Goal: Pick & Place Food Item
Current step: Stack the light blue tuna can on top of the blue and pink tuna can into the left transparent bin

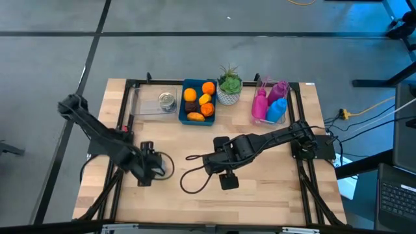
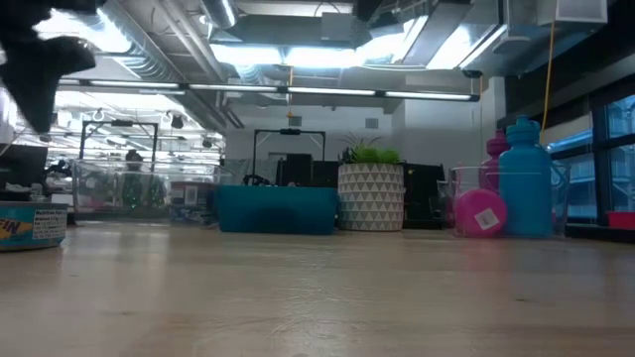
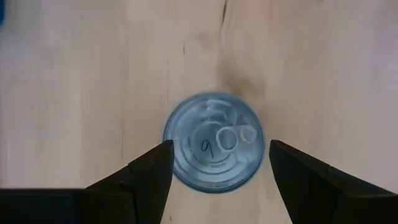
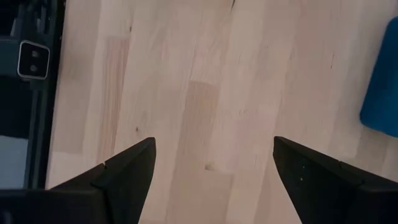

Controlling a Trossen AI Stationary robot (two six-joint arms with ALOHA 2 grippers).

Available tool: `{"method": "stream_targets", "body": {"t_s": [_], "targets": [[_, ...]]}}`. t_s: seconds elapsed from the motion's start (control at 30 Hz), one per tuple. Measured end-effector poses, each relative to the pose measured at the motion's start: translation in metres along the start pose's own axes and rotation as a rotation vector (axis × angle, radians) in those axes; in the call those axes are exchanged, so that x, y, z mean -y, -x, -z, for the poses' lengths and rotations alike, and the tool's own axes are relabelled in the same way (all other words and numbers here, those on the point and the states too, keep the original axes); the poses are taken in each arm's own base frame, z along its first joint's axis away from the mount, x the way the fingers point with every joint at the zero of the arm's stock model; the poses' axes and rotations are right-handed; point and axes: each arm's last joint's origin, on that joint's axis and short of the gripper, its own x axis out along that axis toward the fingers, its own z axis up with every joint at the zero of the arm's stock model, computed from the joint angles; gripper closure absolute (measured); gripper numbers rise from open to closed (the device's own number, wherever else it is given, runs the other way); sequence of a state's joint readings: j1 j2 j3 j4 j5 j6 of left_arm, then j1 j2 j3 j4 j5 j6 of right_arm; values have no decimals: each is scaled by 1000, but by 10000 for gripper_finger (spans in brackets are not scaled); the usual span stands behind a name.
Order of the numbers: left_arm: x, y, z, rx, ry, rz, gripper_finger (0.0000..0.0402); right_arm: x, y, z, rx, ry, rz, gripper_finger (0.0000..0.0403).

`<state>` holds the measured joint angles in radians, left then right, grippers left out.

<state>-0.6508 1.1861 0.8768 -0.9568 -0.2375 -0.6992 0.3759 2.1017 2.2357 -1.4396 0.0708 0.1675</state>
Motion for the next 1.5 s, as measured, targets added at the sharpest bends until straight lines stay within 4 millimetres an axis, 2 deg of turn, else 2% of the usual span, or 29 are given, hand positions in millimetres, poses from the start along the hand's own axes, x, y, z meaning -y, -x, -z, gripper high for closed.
{"method": "stream_targets", "body": {"t_s": [0.3, 0.53, 0.67, 0.77, 0.9, 1.07, 1.13, 1.23, 1.4, 1.5], "targets": [[29, -50, 4, -202, -121, -54, 148, -2, 0, -1, 15, -8, -3, 82], [35, -69, 7, -270, -168, -96, 148, -1, 0, -1, 19, -7, 23, 82], [37, -70, 8, -238, -183, -131, 148, -1, 0, -1, 19, -6, 23, 82], [35, -66, 10, -202, -203, -226, 148, -1, 0, -1, 20, -6, 27, 82], [30, -56, 8, -119, -262, -405, 150, 1, 0, -2, 37, -7, 88, 82], [28, -54, 7, -72, -302, -479, 151, 3, -1, -7, 95, 5, 204, 82], [28, -54, 8, -72, -296, -484, 151, 6, -13, -12, 128, 28, 243, 82], [26, -52, 10, -61, -221, -510, 151, 18, -43, -16, 132, 69, 241, 82], [27, -43, 21, 28, 21, -589, 151, 62, -98, -17, 177, 17, 85, 82], [29, -33, 29, 121, 184, -580, 151, 88, -111, -20, 266, -34, -21, 82]]}}
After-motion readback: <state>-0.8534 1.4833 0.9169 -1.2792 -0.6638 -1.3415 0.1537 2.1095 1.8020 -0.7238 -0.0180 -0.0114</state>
